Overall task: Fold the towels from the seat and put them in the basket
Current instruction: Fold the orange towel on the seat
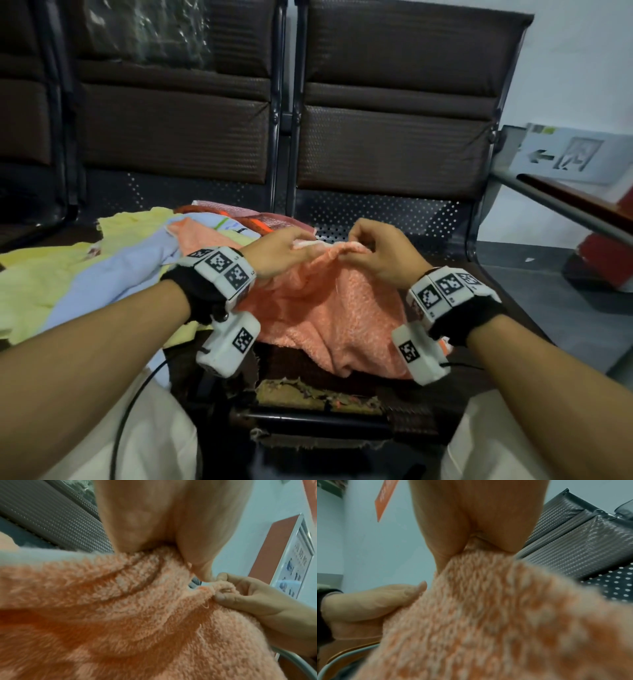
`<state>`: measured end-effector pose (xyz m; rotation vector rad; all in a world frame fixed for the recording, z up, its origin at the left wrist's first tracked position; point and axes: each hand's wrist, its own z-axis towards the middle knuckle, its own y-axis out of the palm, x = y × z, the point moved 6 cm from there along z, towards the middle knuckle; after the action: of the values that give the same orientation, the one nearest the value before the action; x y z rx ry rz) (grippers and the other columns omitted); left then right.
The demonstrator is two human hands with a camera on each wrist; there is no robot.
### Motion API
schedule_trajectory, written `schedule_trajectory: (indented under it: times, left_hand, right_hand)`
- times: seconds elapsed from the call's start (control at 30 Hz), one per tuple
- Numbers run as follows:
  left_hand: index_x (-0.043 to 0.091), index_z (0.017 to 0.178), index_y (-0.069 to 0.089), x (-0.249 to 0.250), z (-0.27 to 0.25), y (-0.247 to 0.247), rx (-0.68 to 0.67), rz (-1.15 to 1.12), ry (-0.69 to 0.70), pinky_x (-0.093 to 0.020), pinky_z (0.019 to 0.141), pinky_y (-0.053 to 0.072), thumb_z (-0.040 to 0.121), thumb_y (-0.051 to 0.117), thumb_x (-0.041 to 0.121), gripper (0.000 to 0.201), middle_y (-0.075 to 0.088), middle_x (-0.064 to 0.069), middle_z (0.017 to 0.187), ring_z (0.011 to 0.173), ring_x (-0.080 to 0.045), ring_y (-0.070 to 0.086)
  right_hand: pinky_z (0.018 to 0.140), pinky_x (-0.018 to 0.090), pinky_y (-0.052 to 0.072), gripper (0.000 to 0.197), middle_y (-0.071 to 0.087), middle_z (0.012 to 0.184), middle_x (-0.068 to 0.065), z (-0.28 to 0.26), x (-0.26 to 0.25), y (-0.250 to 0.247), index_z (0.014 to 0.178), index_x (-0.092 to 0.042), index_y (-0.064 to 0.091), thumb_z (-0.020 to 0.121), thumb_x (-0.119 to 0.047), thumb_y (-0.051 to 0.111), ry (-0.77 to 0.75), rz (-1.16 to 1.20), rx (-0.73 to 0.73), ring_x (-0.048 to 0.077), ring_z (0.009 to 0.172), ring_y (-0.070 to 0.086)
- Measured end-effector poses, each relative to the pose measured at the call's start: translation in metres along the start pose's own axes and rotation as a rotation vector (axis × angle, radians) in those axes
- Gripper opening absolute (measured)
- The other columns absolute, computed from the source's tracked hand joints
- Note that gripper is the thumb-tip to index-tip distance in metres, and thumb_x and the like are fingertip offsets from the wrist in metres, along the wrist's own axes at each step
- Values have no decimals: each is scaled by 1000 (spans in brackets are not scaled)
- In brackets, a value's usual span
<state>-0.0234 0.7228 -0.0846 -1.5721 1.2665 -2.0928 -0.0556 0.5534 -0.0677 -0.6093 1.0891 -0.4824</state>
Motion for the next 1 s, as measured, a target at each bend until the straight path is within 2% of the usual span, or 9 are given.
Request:
schedule_trajectory:
  times: [0.07,0.13,0.23,0.3,0.43,0.53,0.7,0.87,1.0]
  left_hand:
    - [1,86,63,12,-4,0,-48,-29,76,-27,69,40,91,56,36,35,57,-1,77,71,-9,50]
    - [8,70,59,25,-9,-7,16,-101,109,-27,71,40,93,55,26,30,55,1,69,67,-10,50]
    - [10,74,58,35,-13,-30,272,-360,108,-24,73,41,97,48,23,27,57,-5,75,73,-15,53]
    - [9,83,56,32,-14,-44,387,-526,58,-28,73,39,98,46,29,26,51,-10,78,75,-19,48]
    - [19,75,53,23,-16,-67,550,-717,4,-36,77,38,98,42,35,31,49,-3,72,80,-21,46]
    - [21,74,55,6,-20,-86,711,-808,-39,-37,80,44,98,41,38,32,53,0,73,83,-21,51]
    - [25,66,51,-18,-25,-97,898,-686,-123,-31,73,41,96,41,38,34,48,7,66,67,-10,48]
    - [11,87,63,-9,-11,-81,680,-640,-70,-36,81,47,96,46,35,31,61,-8,85,82,-19,57]
    - [7,96,67,29,-8,-52,404,-439,186,-17,81,44,97,49,20,22,64,0,90,86,-6,57]
  right_hand:
    - [71,33,50,29,62,72,-10,0,-9,-5,69,-27,53,70,-24,81,-32,63,31,10,72,60]
    - [72,28,50,25,64,72,-11,-1,-16,-9,71,-27,57,69,-25,82,-52,95,33,5,72,61]
    - [64,15,46,20,66,68,-17,-11,-20,-13,75,-27,62,70,-28,82,-22,126,-67,-4,66,60]
    - [59,14,48,20,68,68,-16,-21,-15,-8,75,-27,64,69,-28,83,53,154,-204,-2,65,64]
    - [60,14,48,21,67,71,-14,-42,4,-2,71,-27,66,68,-39,82,160,-153,-412,1,67,64]
    - [64,20,48,29,65,72,-13,-51,17,-13,75,-22,67,69,-48,78,177,-384,-420,3,68,61]
    - [73,28,57,35,73,79,-5,-59,45,-36,87,-20,72,72,-52,73,362,-371,-394,3,69,68]
    - [57,17,44,41,65,66,-7,-42,29,-48,67,-22,64,81,-59,58,267,-418,-135,1,63,60]
    - [54,7,38,19,64,61,-23,-28,-5,-40,75,-30,65,80,-48,67,91,-219,64,-9,58,58]
